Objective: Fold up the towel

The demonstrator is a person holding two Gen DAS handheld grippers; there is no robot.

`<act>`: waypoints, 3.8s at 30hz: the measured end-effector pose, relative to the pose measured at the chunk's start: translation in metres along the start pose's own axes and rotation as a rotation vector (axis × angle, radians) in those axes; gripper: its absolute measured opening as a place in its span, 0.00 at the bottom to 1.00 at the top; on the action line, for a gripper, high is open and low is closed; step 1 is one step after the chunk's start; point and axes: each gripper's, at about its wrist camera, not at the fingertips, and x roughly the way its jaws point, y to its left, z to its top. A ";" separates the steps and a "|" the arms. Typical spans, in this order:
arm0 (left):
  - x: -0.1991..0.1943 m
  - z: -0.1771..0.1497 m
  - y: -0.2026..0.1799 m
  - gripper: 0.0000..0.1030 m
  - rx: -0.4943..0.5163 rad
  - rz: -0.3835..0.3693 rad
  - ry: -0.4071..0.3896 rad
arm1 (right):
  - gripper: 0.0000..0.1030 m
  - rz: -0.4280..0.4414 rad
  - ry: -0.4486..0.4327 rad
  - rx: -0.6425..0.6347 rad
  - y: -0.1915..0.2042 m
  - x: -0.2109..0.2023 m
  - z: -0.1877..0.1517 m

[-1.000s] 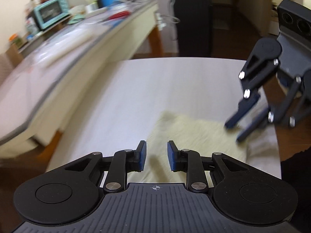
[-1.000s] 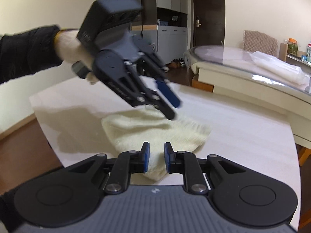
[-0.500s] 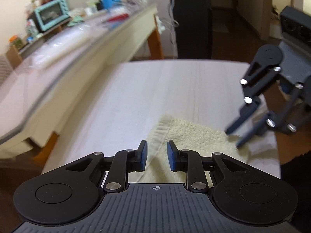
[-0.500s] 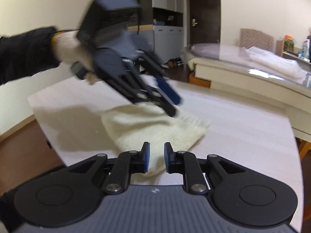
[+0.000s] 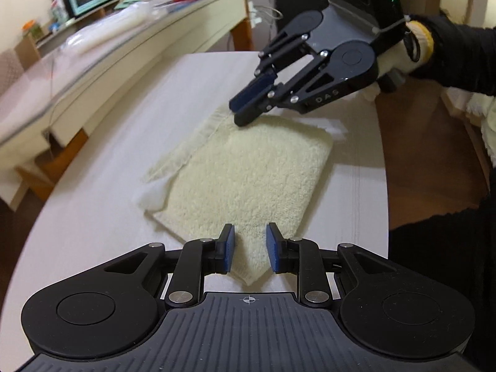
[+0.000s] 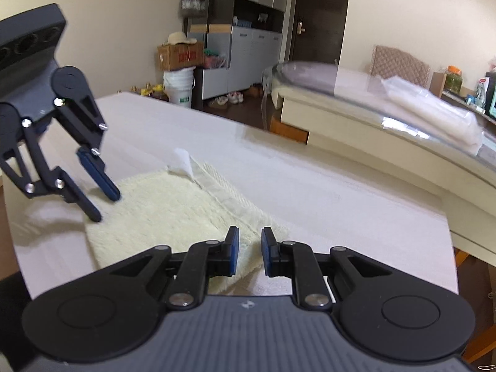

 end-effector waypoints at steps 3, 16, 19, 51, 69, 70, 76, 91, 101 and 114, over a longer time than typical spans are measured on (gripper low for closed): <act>-0.001 -0.001 -0.007 0.21 -0.026 0.027 -0.005 | 0.15 0.014 0.005 0.002 -0.005 0.006 0.002; -0.012 -0.011 -0.022 0.22 -0.191 0.169 -0.047 | 0.15 0.086 0.032 -0.156 -0.007 0.045 0.028; -0.014 -0.013 -0.022 0.25 -0.230 0.182 -0.052 | 0.15 0.093 0.034 -0.172 -0.007 0.050 0.031; -0.056 -0.035 -0.090 1.00 -0.673 0.595 -0.208 | 0.83 -0.128 -0.086 0.239 0.089 -0.099 -0.028; -0.068 -0.045 -0.089 1.00 -0.820 0.640 -0.247 | 0.84 -0.153 -0.087 0.247 0.102 -0.107 -0.024; -0.068 -0.045 -0.089 1.00 -0.820 0.642 -0.251 | 0.84 -0.152 -0.088 0.249 0.101 -0.107 -0.025; -0.067 -0.044 -0.090 1.00 -0.828 0.652 -0.256 | 0.84 -0.155 -0.088 0.258 0.100 -0.107 -0.026; -0.062 -0.041 -0.092 1.00 -0.845 0.676 -0.224 | 0.84 -0.153 -0.089 0.267 0.100 -0.105 -0.026; -0.056 -0.039 -0.091 1.00 -0.842 0.638 -0.222 | 0.84 -0.161 -0.079 0.273 0.100 -0.101 -0.025; -0.053 -0.040 -0.096 1.00 -0.819 0.636 -0.234 | 0.84 -0.168 -0.059 0.297 0.095 -0.093 -0.024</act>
